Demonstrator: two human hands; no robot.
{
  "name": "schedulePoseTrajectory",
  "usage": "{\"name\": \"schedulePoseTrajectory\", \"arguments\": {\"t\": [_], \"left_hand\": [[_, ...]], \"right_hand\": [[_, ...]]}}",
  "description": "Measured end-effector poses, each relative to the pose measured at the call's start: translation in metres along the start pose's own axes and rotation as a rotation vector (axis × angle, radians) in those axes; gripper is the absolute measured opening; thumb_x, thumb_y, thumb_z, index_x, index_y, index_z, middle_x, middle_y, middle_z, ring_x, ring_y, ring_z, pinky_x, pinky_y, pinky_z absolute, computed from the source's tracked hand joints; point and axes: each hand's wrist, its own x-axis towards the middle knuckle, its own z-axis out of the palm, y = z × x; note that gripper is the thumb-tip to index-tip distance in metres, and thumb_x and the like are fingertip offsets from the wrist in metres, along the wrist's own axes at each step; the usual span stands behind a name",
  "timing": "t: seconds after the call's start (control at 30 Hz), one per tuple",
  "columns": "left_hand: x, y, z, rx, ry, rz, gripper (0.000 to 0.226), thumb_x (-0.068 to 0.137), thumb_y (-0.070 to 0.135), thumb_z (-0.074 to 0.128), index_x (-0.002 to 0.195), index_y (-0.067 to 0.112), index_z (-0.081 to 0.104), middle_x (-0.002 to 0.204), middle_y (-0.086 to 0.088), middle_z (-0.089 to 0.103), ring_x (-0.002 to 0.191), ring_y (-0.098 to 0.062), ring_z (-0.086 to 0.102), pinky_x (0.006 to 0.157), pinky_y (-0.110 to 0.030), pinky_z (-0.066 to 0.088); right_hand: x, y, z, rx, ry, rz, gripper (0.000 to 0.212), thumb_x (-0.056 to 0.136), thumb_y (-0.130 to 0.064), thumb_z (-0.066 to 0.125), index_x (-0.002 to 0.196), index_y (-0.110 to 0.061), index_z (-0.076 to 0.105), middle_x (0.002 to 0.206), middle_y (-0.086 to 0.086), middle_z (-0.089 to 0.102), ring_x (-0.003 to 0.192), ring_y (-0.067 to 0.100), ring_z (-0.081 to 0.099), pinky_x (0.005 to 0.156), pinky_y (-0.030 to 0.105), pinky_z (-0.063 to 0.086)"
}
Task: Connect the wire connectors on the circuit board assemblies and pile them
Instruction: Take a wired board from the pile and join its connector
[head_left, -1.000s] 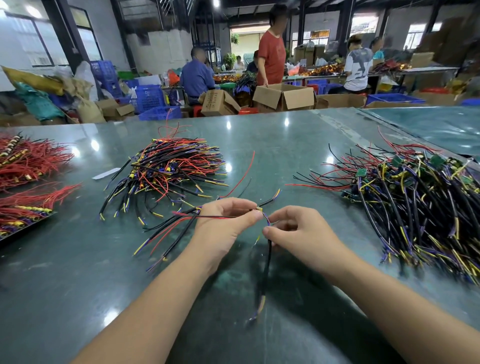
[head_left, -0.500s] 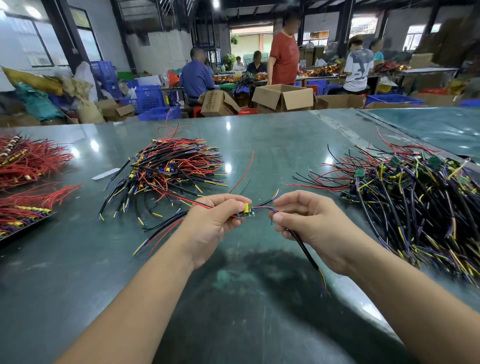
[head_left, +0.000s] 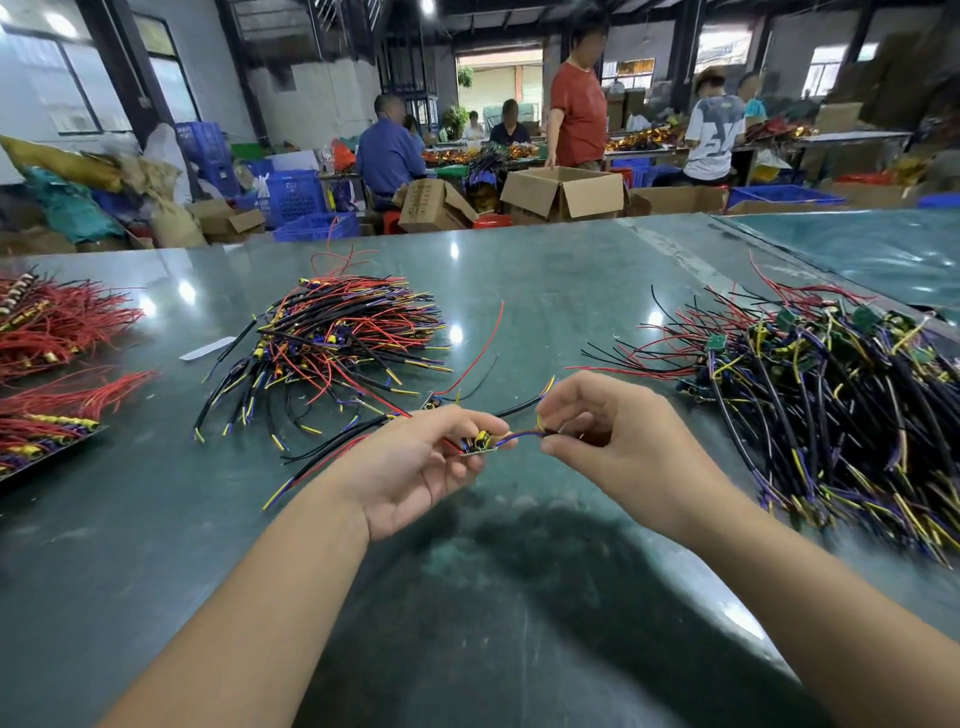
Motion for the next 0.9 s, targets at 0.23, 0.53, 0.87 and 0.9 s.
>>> {"name": "schedulePoseTrajectory", "arguments": {"t": [0.23, 0.53, 0.87, 0.9], "left_hand": [[0.0001, -0.0067, 0.0046, 0.126, -0.024, 0.24, 0.008, 0.06, 0.012, 0.071, 0.067, 0.014, 0.075, 0.068, -0.002, 0.068, 0.059, -0.004, 0.058, 0.058, -0.01, 0.046], [-0.0023, -0.0068, 0.0073, 0.323, 0.016, 0.4, 0.018, 0.076, 0.002, 0.071, 0.071, 0.02, 0.072, 0.067, -0.002, 0.062, 0.055, -0.007, 0.044, 0.053, -0.015, 0.035], [-0.0052, -0.003, 0.0084, 0.242, 0.0, 0.244, 0.023, 0.083, -0.008, 0.059, 0.074, 0.013, 0.057, 0.06, -0.004, 0.064, 0.045, -0.004, 0.043, 0.047, -0.011, 0.037], [-0.0052, -0.0025, 0.0082, 0.212, -0.01, 0.209, 0.024, 0.083, -0.008, 0.058, 0.073, 0.013, 0.055, 0.059, -0.004, 0.064, 0.045, -0.004, 0.044, 0.047, -0.01, 0.038]], "right_hand": [[0.0005, 0.0035, 0.0041, 0.177, 0.033, 0.14, 0.012, 0.08, -0.02, 0.073, 0.078, -0.022, 0.061, 0.068, -0.005, 0.067, 0.065, 0.012, 0.059, 0.065, 0.03, 0.046], [-0.0019, -0.0023, 0.0016, 0.224, -0.124, 0.223, 0.016, 0.092, -0.024, 0.057, 0.081, -0.017, 0.068, 0.073, -0.003, 0.067, 0.053, 0.011, 0.044, 0.053, 0.021, 0.037], [-0.0054, 0.0008, 0.0058, -0.352, 0.143, -0.245, 0.006, 0.088, -0.025, 0.062, 0.083, -0.026, 0.065, 0.072, -0.019, 0.06, 0.058, 0.007, 0.051, 0.055, 0.031, 0.044], [-0.0059, -0.0009, 0.0059, -0.456, 0.176, -0.328, 0.008, 0.088, -0.026, 0.06, 0.083, -0.023, 0.065, 0.076, -0.014, 0.063, 0.06, 0.013, 0.054, 0.056, 0.034, 0.047]]}}
